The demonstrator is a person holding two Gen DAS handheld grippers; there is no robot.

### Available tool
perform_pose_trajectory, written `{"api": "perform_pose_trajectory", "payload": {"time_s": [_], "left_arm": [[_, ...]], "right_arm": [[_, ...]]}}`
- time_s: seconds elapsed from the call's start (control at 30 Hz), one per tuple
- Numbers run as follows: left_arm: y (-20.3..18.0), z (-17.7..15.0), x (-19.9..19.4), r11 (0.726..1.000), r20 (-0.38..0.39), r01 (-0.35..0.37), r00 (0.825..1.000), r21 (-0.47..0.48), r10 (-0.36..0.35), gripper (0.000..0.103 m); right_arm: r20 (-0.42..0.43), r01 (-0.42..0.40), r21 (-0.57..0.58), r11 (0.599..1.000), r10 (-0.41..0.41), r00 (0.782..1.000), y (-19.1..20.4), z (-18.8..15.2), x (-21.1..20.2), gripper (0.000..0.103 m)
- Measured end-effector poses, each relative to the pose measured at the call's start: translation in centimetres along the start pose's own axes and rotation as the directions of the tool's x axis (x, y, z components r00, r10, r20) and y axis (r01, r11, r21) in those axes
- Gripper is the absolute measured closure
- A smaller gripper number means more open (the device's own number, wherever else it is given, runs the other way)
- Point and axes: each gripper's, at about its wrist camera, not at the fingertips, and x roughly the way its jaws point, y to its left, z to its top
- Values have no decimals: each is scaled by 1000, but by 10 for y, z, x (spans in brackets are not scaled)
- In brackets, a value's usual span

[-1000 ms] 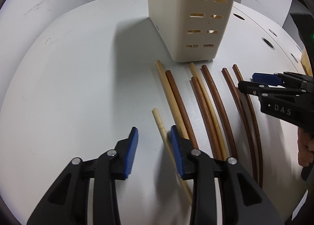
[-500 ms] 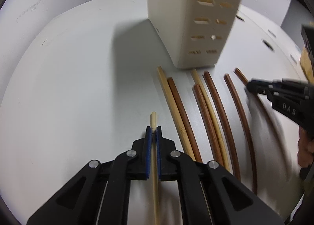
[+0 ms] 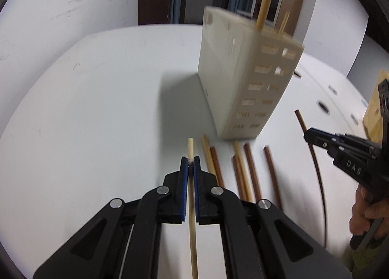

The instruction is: Organize utensils

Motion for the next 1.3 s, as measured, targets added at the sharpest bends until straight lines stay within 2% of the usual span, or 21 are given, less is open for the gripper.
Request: {"api": "perform_pose_trajectory", "payload": {"time_s": [0.1,0.37,0.63,0.83,1.03,1.17,1.3], "left_arm": [[-1,6,-12,1000,46,4,999,-11,-3,99],[2,25,-32,1000,138,8,990,-4,-8,99],[-1,52,-65,999,270,40,962,5,-40,99],[-12,73,-90,998,363,53,930,35,-63,99],[-23,95,-103,996,426,55,901,65,-77,99],[-29,104,-115,994,498,70,861,84,-103,99],[-32,113,-123,991,564,102,814,92,-136,99]], "right_arm": [[44,-30,6,1000,30,999,-5,14,-8,97],[128,-48,-16,999,50,991,6,26,-33,97],[205,-97,-34,995,101,974,6,49,-54,97],[268,-92,-56,994,104,958,14,67,-69,97],[348,-107,-76,991,127,929,18,85,-86,97],[391,-130,-76,989,149,908,13,93,-90,97],[390,-143,-92,986,167,906,9,101,-88,97]]}}
